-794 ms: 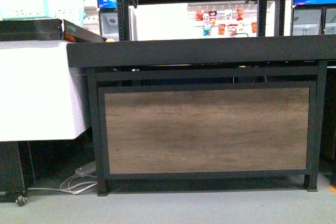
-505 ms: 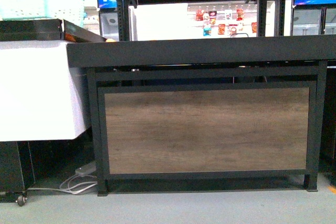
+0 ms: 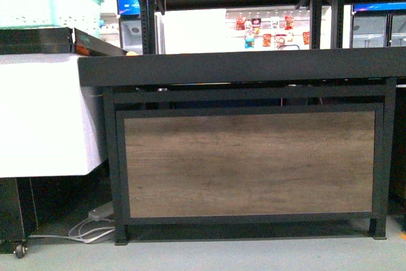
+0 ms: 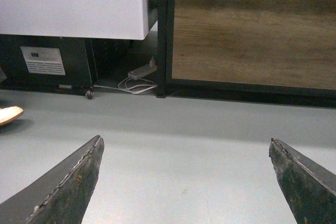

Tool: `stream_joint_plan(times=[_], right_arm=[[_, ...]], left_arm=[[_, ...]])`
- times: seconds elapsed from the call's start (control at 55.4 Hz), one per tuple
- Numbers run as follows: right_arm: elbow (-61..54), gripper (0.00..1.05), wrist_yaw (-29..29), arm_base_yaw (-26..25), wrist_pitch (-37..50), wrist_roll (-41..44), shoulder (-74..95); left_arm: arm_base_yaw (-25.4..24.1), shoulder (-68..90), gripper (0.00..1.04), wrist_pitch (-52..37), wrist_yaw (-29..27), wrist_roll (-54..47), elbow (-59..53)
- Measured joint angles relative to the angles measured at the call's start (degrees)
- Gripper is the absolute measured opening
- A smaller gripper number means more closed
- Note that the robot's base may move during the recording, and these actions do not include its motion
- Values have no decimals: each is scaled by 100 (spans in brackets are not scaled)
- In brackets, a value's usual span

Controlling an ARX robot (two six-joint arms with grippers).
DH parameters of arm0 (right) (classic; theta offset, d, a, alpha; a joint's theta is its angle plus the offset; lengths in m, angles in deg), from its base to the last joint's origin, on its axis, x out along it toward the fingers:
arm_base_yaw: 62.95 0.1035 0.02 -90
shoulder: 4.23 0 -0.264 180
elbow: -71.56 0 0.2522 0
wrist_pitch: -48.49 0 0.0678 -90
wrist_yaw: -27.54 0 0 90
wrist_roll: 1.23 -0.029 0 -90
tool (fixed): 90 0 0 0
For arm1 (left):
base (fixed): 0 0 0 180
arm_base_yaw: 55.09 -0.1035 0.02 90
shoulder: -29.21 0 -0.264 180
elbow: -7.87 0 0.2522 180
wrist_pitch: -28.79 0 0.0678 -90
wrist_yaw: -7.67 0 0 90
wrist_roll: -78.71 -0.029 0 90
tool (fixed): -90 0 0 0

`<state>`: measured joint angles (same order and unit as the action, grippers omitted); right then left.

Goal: Pick lemon from shelf

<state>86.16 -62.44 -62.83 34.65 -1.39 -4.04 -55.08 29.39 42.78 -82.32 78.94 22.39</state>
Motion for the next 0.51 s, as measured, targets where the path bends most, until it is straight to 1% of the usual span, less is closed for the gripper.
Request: stream_joint_plan(times=[0.505], right_arm=[[0, 97, 0, 0, 0, 2, 0]], left_arm=[[0, 0, 97, 0, 2, 0, 0]])
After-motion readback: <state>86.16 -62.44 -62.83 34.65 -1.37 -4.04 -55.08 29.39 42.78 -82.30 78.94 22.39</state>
